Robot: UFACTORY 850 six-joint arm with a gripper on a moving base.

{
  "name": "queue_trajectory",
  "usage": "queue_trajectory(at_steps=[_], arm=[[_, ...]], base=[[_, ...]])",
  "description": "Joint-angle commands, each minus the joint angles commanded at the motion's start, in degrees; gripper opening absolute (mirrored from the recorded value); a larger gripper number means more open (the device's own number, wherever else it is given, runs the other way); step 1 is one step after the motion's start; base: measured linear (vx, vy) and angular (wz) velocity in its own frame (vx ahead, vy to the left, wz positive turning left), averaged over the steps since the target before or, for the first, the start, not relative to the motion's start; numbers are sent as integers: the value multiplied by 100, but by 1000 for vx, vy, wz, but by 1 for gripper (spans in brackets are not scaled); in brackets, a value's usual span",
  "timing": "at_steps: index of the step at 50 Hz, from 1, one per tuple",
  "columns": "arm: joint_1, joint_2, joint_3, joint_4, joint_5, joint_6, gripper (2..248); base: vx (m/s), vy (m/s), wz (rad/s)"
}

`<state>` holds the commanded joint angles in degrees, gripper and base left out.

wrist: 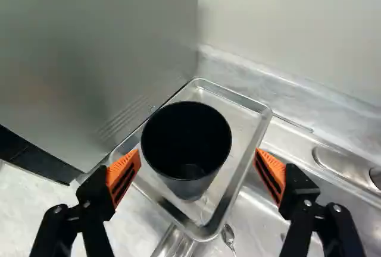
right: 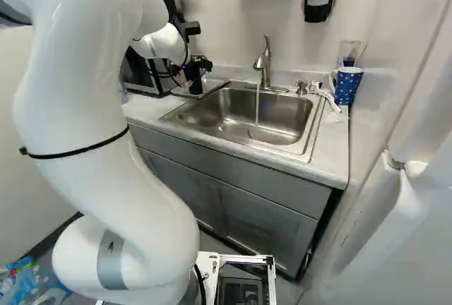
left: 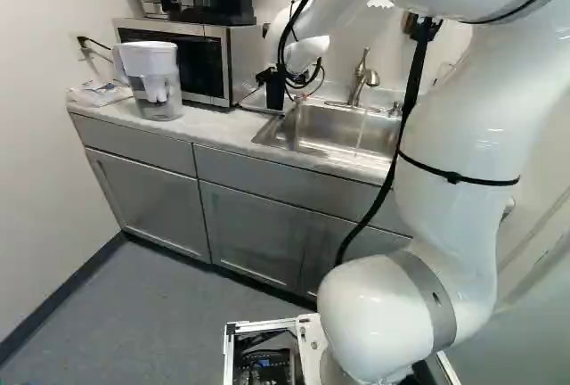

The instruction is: Rinse the cup and place it in the tray

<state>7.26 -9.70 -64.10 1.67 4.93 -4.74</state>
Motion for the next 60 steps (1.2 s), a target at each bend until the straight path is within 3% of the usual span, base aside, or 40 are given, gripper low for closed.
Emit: queue_trajectory(at_steps=[60], arm=[[-21, 445, -269, 0, 0, 0, 247]], base=[[0, 0, 0]])
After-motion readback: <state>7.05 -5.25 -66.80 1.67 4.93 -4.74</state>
